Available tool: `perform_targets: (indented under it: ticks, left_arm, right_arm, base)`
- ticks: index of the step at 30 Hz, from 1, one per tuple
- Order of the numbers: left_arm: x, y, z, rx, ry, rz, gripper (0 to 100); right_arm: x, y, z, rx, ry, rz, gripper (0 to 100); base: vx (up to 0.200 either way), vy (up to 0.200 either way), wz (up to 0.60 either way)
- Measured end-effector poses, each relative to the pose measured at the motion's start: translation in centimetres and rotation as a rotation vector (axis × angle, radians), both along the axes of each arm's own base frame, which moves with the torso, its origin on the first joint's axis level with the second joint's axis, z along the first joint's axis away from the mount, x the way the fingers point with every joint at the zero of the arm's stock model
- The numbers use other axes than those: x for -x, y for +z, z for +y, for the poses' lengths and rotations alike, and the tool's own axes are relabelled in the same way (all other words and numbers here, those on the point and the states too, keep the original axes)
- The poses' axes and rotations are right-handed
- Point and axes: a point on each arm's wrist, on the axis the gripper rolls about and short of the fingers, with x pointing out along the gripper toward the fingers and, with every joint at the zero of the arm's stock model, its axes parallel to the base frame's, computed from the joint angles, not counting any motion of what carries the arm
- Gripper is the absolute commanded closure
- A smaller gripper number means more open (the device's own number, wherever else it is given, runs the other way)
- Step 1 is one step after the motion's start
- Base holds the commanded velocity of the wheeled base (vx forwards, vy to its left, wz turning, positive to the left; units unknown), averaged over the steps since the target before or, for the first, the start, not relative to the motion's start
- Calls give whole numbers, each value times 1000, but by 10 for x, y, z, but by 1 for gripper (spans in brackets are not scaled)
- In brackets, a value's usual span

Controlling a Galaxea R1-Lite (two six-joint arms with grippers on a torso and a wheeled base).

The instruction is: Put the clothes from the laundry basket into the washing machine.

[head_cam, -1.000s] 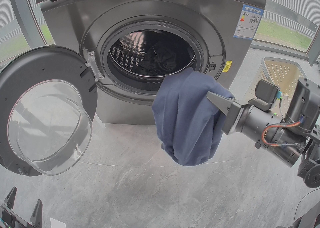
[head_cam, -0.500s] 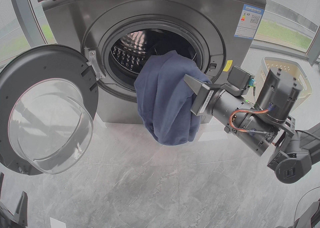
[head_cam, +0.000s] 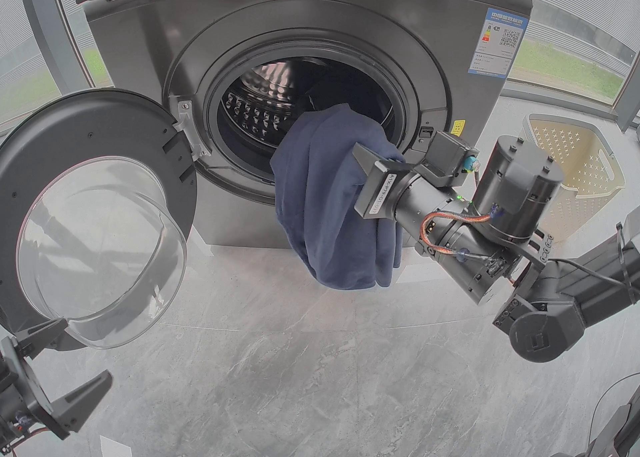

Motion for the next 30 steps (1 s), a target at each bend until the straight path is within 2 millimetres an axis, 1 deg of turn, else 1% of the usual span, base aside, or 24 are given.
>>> perform_targets:
  ticks: [6,14,22,30]
  left_arm:
    - [-46,3,-14,-5,-122,78,0]
    - [-99,-8,-43,-19,-254,155,0]
    - [-141,-28,-74,-36,-324,205,0]
    - [-174,-50,-96,-35,-349,224,0]
  right_arm:
    - [-1,4,0,-21,-17,-12,100]
    - [5,13,-2,-48,-8,-30,100]
    - [15,22,-9,-66,0,-42,100]
    - [25,27,-14,-77,32,-59,100]
  base:
    - [0,0,0]
    - [0,0,0]
    - [0,0,0]
    - [0,0,0]
